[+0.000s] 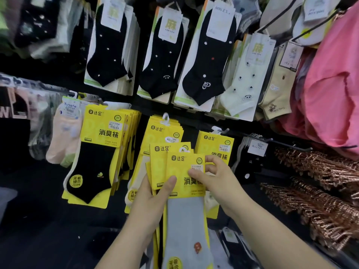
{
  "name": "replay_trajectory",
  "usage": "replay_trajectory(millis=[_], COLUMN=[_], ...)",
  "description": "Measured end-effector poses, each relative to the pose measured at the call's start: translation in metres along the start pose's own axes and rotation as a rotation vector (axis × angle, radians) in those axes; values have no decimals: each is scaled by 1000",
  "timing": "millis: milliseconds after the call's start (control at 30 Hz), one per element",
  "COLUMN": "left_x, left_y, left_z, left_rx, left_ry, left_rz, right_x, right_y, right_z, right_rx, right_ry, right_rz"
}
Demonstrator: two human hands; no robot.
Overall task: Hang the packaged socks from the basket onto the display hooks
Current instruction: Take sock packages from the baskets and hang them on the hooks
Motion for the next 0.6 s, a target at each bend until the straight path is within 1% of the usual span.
replay_trajectory(millis=[100, 167, 233, 267, 367, 433, 533, 600], left_x=[-3, -3, -4, -3, -2, -3, -3, -2], left_y=[-1, -2, -2, -1, 1, 3, 3, 1], left_z=[-4, -5, -4, -2, -2, -2, -1, 0], left_rx=[33, 95, 150, 168, 235, 266, 310, 332], left_ry=[16, 45, 67, 79, 106, 122, 124, 123], left_rz=[19, 16, -8, -28, -75, -88, -88, -107], right_x=[-2, -5, -9, -10, -14, -12, -8, -3], right_y=[-7, -9, -5, -3, 0, -1, -1, -10], right_z=[2, 2, 1, 1, 4, 4, 6, 5], right_rx=[136, 144, 96, 69, 23, 46, 125, 163], right_ry=[14, 3, -17, -28, -69, -66, 29, 74], right_rz=[99, 140, 152, 121, -83, -170, -168, -197])
Point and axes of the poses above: each hand's wrist, its own x-axis towards the middle knuckle, its own y-axis out of the palm, z = x × y, the point moved 5 cm from there along x, towards the middle knuckle, and after that the axes turned 5 degrees about -z, right-handed, at the moved point
